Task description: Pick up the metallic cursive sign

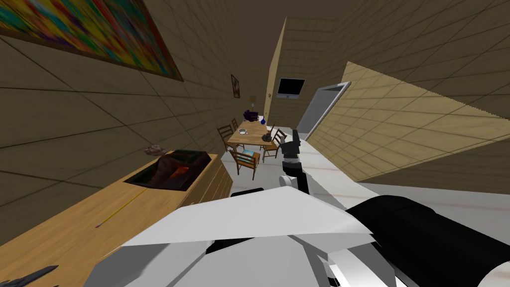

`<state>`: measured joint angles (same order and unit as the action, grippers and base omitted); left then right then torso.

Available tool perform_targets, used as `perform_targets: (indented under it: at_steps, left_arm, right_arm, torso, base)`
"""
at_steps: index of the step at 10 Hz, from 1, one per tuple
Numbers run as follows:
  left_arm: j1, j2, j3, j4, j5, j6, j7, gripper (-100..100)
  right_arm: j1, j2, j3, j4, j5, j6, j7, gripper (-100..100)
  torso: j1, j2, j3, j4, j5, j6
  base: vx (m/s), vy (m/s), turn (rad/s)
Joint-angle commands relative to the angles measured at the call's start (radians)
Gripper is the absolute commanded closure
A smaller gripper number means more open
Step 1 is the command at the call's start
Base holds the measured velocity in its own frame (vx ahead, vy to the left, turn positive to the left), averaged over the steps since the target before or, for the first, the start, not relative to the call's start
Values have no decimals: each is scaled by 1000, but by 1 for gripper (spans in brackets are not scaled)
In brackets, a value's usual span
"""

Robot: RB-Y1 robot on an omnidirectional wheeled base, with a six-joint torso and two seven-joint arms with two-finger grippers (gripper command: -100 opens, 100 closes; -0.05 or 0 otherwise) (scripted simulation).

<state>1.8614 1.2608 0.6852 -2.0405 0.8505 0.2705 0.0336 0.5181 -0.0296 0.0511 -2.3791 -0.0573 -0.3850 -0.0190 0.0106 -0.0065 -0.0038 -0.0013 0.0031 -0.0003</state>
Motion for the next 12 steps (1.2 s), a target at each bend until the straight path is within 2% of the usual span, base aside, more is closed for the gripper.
perform_targets:
  at_steps: [1,4,5,6,7,8,11,12]
  left_arm:
    - [17,27,-4,10,26,39,3,-100]
    - [50,60,3,17,64,81,5,-100]
    - [48,48,5,10,55,71,3,-100]
    - [49,48,5,8,55,76,4,0]
    - [12,48,-34,30,41,71,4,-100]
    - [0,48,-47,37,36,70,4,-100]
    - [-62,47,-112,73,12,63,3,-100]
    - [-51,47,-99,64,16,66,4,-100]
  right_arm:
    - [0,0,0,0,0,0,0,0]
    - [0,0,0,0,0,0,0,0]
    - [0,0,0,0,0,0,0,0]
    - [0,0,0,0,0,0,0,0]
    - [0,0,0,0,0,0,0,0]
    - [0,0,0,0,0,0,0,0]
    - [0,0,0,0,0,0,0,0]
    - [0,0,0,0,0,0,0,0]
  torso:
    - [0,0,0,0,0,0]
    - [-4,0,0,0,-1,0]
    - [-4,2,1,1,-1,0]
    - [-7,4,3,1,-1,0]
    - [-7,6,4,2,-2,0]
    - [-8,6,4,2,-2,0]
    - [-4,6,4,2,0,0]
    - [-3,7,4,2,0,0]
  base:
    - [78,123,-38]
    - [85,96,-20]
    - [21,38,-6]
    - [5,4,0]
    - [13,2,-11]
    - [20,-1,-8]
    - [19,1,-5]
    - [8,1,-1]
